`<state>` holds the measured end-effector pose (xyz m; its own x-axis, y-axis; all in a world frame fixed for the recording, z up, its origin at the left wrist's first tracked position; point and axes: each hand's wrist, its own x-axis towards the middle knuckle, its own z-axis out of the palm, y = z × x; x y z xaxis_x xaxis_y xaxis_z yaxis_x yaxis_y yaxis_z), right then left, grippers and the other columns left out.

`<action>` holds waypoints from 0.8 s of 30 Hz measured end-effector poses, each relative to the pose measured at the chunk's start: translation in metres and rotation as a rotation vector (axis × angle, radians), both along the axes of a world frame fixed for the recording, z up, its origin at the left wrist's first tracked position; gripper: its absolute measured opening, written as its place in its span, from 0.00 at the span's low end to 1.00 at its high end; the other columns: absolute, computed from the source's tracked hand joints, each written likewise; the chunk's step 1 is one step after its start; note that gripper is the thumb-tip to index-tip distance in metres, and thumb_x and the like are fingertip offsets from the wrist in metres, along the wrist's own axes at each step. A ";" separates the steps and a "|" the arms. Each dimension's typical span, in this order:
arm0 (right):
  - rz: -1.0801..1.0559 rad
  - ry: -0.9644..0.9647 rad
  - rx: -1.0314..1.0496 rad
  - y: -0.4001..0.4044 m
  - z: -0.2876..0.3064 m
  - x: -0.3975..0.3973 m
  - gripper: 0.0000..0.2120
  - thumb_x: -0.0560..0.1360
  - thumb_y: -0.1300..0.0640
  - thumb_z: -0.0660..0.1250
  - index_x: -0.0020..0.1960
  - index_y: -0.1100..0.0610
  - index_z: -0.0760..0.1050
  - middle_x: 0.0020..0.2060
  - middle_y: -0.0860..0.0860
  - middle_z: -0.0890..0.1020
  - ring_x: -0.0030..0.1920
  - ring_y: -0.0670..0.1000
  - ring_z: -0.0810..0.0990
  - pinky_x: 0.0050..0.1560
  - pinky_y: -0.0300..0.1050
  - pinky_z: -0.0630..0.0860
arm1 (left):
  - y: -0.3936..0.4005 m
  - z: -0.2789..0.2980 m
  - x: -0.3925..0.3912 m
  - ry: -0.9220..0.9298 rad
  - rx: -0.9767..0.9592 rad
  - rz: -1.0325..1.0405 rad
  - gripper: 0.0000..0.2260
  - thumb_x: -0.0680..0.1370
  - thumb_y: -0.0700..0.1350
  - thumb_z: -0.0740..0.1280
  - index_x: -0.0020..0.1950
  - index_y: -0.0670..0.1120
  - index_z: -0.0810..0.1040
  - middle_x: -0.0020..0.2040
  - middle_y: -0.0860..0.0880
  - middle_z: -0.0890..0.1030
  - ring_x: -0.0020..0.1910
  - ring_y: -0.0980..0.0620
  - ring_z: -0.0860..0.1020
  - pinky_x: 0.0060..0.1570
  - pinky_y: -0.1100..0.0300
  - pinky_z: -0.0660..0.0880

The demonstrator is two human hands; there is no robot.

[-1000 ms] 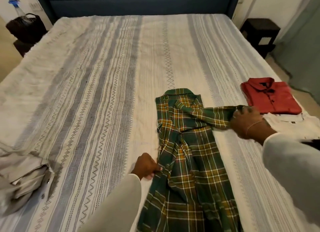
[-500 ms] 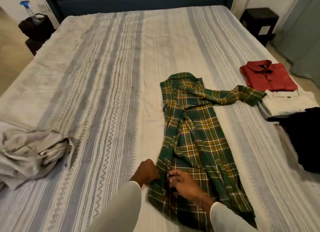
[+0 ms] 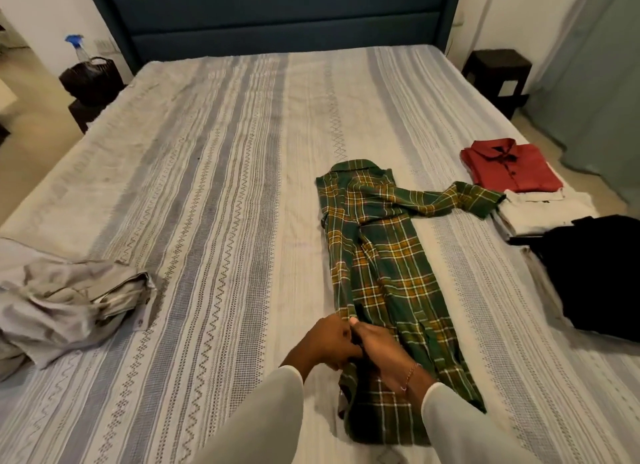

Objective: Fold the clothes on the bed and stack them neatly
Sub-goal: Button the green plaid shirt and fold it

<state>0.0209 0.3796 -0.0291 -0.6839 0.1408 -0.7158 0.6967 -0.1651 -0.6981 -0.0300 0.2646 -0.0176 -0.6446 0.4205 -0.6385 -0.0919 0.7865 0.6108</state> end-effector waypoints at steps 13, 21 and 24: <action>0.053 0.014 -0.307 0.009 -0.020 0.031 0.15 0.79 0.60 0.70 0.63 0.65 0.74 0.57 0.66 0.83 0.58 0.64 0.83 0.59 0.64 0.80 | -0.014 -0.056 0.030 -0.554 0.255 0.802 0.31 0.78 0.70 0.59 0.58 0.45 0.83 0.51 0.41 0.86 0.52 0.40 0.84 0.54 0.46 0.81; 0.683 0.238 0.192 0.002 -0.020 0.027 0.10 0.83 0.53 0.64 0.61 0.51 0.79 0.53 0.47 0.85 0.53 0.48 0.84 0.59 0.49 0.81 | -0.012 -0.052 0.022 0.242 -0.047 0.649 0.36 0.64 0.74 0.72 0.59 0.50 0.72 0.48 0.51 0.81 0.48 0.48 0.81 0.49 0.54 0.77; 0.820 0.229 0.095 0.004 -0.025 0.026 0.13 0.83 0.53 0.63 0.67 0.48 0.78 0.55 0.44 0.84 0.54 0.47 0.83 0.59 0.42 0.79 | -0.019 -0.049 0.009 0.369 -0.206 0.455 0.18 0.74 0.56 0.74 0.57 0.48 0.77 0.49 0.49 0.83 0.46 0.48 0.80 0.50 0.53 0.79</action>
